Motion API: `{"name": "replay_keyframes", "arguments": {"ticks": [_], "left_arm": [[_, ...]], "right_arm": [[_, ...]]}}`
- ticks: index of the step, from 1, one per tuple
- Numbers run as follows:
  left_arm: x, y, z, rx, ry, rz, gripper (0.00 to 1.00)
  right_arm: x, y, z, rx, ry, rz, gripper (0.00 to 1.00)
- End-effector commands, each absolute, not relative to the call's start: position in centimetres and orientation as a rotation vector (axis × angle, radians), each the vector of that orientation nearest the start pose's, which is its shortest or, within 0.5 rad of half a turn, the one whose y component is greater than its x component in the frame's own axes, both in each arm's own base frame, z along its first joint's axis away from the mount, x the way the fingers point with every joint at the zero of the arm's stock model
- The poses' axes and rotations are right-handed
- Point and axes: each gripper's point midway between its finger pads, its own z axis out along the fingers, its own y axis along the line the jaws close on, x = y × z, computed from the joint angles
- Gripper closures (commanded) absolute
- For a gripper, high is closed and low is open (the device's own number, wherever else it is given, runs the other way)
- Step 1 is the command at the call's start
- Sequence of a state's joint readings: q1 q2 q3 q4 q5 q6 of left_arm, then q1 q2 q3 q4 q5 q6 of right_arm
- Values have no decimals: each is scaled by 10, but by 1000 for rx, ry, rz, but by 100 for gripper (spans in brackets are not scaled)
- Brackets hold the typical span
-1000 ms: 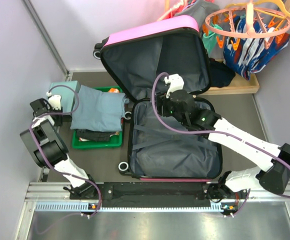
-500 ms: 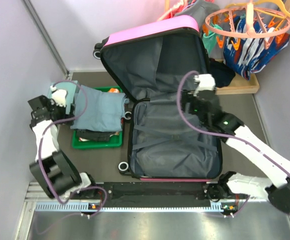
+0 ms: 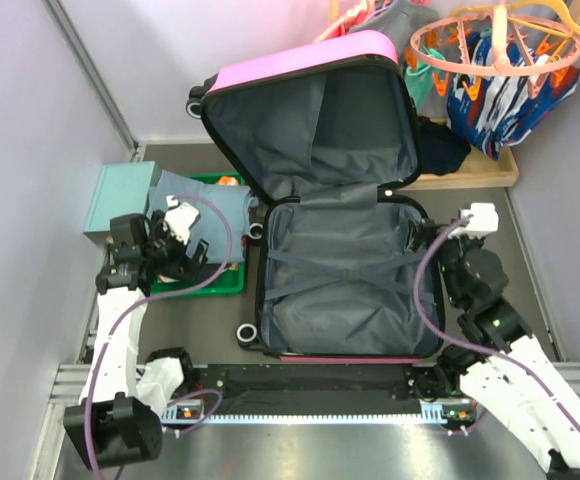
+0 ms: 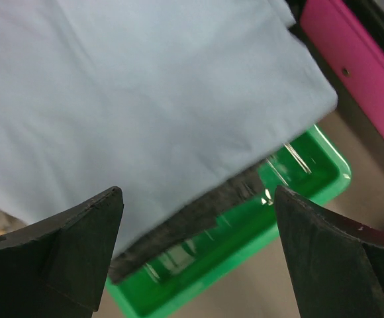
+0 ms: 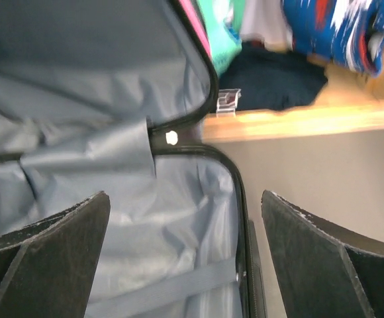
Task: Open, take out, and arrange the luggage
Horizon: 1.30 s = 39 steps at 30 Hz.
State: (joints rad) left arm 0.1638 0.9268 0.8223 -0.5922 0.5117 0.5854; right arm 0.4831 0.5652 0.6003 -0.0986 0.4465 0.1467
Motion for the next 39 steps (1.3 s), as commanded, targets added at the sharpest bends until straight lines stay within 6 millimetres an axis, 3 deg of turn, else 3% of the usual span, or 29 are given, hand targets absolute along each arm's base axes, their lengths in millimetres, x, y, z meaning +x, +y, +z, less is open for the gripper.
{"name": "replay_keyframes", "arguments": {"ticks": [1,6,11,14,21,39], "left_arm": [[268,-30,169,695,1960,-158,1],[261,-15,158,586,1959,-57,1],[274,4,177,333,1901,19,1],[277,13,175,222,1898,36,1],[275,5,163,229,1937,-23,1],[274,11,162,202,1947,-3,1]], "right_arm": [[265,58,301,97,1391,180,5],[258,52,289,110,1347,177,5],[256,51,277,107,1354,168,5],[256,51,273,105,1368,163,5],[256,50,275,102,1370,160,5],[257,51,273,97,1380,162,5]]}}
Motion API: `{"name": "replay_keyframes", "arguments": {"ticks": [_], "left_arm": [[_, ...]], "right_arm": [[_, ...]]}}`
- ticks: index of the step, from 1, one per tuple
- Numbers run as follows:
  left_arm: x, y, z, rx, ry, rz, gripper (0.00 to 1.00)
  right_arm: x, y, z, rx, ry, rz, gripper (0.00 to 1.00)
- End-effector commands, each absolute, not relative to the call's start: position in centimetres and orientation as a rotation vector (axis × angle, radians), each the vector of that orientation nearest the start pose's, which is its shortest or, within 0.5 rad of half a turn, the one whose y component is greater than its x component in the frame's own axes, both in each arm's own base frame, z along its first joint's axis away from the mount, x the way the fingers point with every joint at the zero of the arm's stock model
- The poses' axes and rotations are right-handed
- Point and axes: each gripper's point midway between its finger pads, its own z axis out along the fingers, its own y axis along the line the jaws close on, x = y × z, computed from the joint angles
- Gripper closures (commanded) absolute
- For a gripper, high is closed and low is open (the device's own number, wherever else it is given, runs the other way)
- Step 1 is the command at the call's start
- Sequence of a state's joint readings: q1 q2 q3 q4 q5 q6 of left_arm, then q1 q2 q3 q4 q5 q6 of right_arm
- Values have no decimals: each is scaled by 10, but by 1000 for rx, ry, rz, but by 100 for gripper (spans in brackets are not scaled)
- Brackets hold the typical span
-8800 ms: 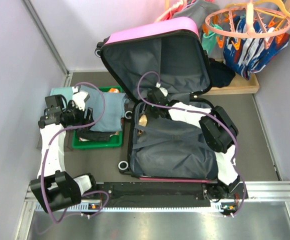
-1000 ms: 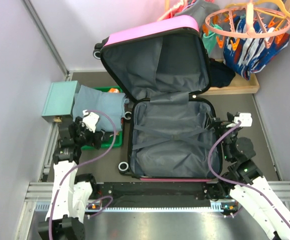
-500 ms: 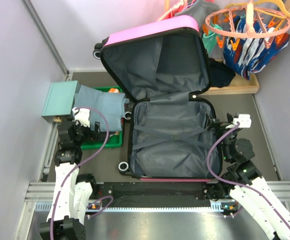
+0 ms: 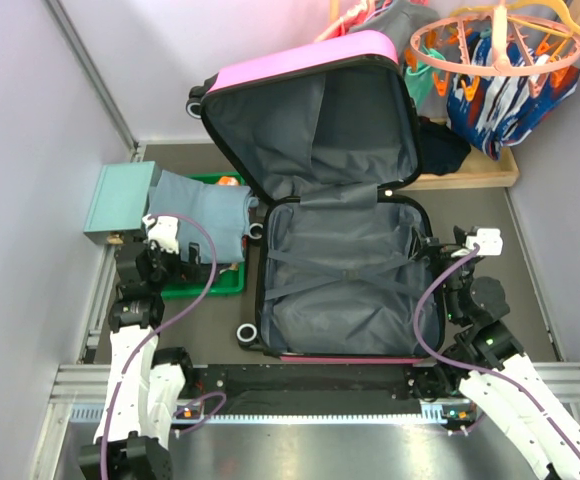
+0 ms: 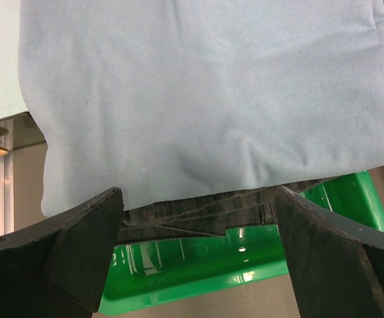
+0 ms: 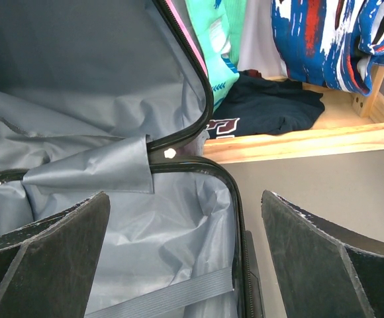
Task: Open, take out, and arrange the luggage
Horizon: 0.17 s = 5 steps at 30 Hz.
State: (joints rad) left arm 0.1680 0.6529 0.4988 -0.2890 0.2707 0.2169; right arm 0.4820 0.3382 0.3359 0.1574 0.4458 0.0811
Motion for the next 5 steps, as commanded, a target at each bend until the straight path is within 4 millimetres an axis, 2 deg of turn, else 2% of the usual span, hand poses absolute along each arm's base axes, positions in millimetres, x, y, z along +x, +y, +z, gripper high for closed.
{"name": "replay_keyframes", "arguments": {"ticks": [1,5], "left_arm": [[274,11,163,211,1944,0,1],[276,16,170,190,1930,26,1]], "right_arm": [[257,51,273,97,1381,162,5],[256,51,273,101,1381,161,5]]}}
